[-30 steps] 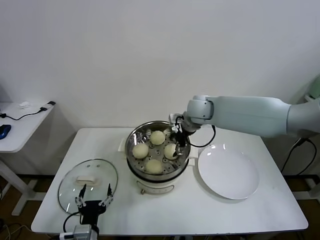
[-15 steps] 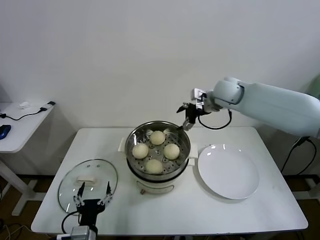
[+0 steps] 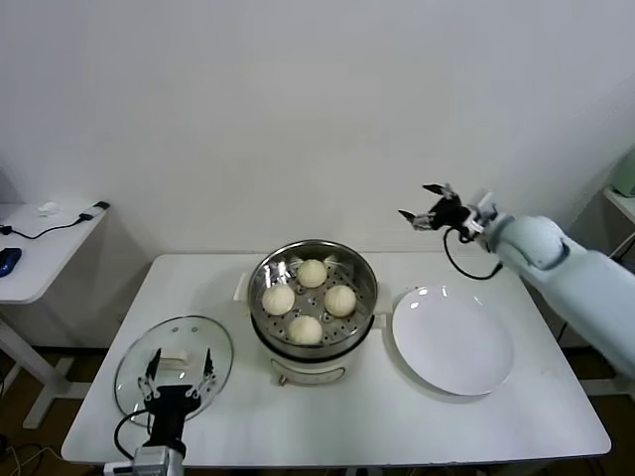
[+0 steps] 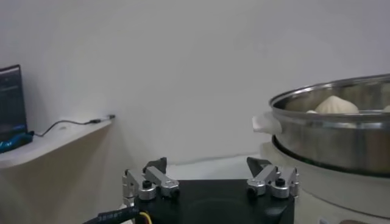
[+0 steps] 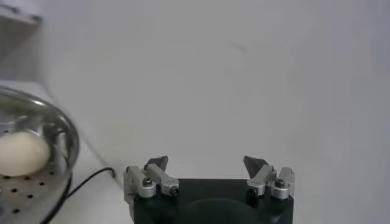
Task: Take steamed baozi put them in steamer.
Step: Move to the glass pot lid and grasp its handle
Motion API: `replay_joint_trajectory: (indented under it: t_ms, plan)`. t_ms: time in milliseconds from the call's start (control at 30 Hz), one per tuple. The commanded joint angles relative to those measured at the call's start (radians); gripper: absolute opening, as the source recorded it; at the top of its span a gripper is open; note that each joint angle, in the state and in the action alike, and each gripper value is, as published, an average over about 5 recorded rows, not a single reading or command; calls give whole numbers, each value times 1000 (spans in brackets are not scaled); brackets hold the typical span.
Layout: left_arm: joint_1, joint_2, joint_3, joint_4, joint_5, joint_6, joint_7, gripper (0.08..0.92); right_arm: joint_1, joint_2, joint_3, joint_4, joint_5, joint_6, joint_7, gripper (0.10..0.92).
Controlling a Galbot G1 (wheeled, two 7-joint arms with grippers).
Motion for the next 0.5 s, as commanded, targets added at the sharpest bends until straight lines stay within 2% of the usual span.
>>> replay_joint_trajectory:
  t_ms: [33, 333, 433, 500]
  plan:
    - [-8, 15, -3, 22, 36, -65, 7, 823, -881, 68, 903, 69, -102, 259, 95, 823]
    - [-3, 37, -7, 96, 211, -180, -44, 823, -1089, 369, 1034, 54, -157, 447, 57, 823]
    - [-2, 57, -22, 145, 457, -247, -142, 823, -1119, 442, 1031, 47, -195, 491, 65, 823]
    - [-7, 71, -39, 193, 707, -277, -256, 823, -1133, 488, 1026, 46, -242, 507, 83, 823]
